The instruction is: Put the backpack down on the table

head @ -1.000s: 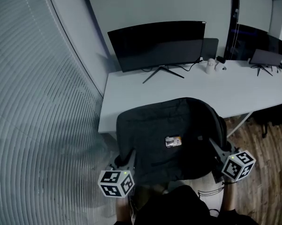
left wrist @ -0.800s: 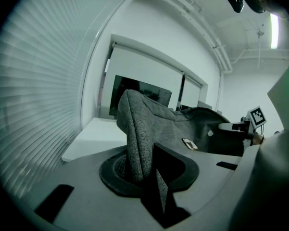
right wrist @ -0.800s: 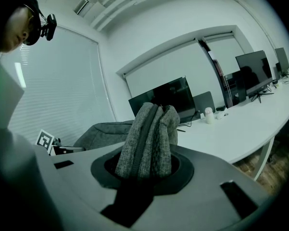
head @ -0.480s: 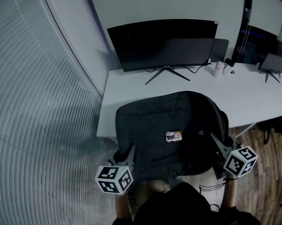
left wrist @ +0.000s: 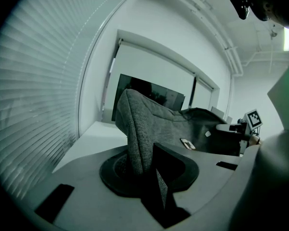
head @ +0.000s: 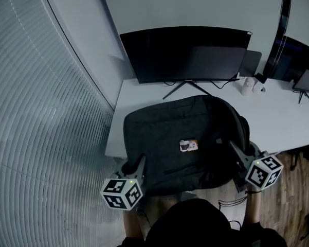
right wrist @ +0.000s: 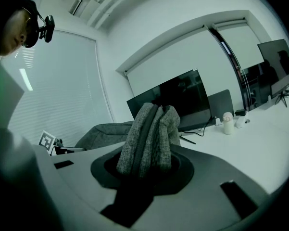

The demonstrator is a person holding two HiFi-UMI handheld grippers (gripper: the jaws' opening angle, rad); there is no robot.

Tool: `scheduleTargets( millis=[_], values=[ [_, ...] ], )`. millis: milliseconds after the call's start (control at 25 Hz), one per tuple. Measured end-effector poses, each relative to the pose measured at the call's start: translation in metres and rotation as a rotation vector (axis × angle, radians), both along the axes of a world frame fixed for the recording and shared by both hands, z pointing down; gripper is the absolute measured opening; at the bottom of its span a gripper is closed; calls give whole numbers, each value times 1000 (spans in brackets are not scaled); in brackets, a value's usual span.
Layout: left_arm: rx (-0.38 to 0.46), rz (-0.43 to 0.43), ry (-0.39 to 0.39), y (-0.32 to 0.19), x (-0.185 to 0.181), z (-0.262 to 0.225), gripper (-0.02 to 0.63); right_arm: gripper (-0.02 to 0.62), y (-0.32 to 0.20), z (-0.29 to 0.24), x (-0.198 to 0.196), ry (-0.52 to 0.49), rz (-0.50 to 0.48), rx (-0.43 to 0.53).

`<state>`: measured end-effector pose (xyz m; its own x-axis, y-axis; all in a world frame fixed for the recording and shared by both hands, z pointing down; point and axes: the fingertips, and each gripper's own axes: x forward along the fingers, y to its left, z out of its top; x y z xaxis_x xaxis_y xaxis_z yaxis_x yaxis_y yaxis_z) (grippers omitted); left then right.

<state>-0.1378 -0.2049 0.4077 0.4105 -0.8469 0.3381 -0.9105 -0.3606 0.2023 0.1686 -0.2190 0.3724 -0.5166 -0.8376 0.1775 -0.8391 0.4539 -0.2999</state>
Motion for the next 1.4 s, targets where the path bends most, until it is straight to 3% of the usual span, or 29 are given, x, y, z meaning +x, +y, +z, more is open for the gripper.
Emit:
scheduleTargets(
  millis=[560,880,1400],
  values=[
    [9,-144,22,-68,-24,18,84,101,-109,11,-27,15,-151,17],
    [-58,-181,-4,-103,-42,16,84,101,-159,14,-47,1,-190,-47],
    [-182,-199,-8,-170,-72,80,84,101,-236,75,-81,5,-206,-165]
  ],
)
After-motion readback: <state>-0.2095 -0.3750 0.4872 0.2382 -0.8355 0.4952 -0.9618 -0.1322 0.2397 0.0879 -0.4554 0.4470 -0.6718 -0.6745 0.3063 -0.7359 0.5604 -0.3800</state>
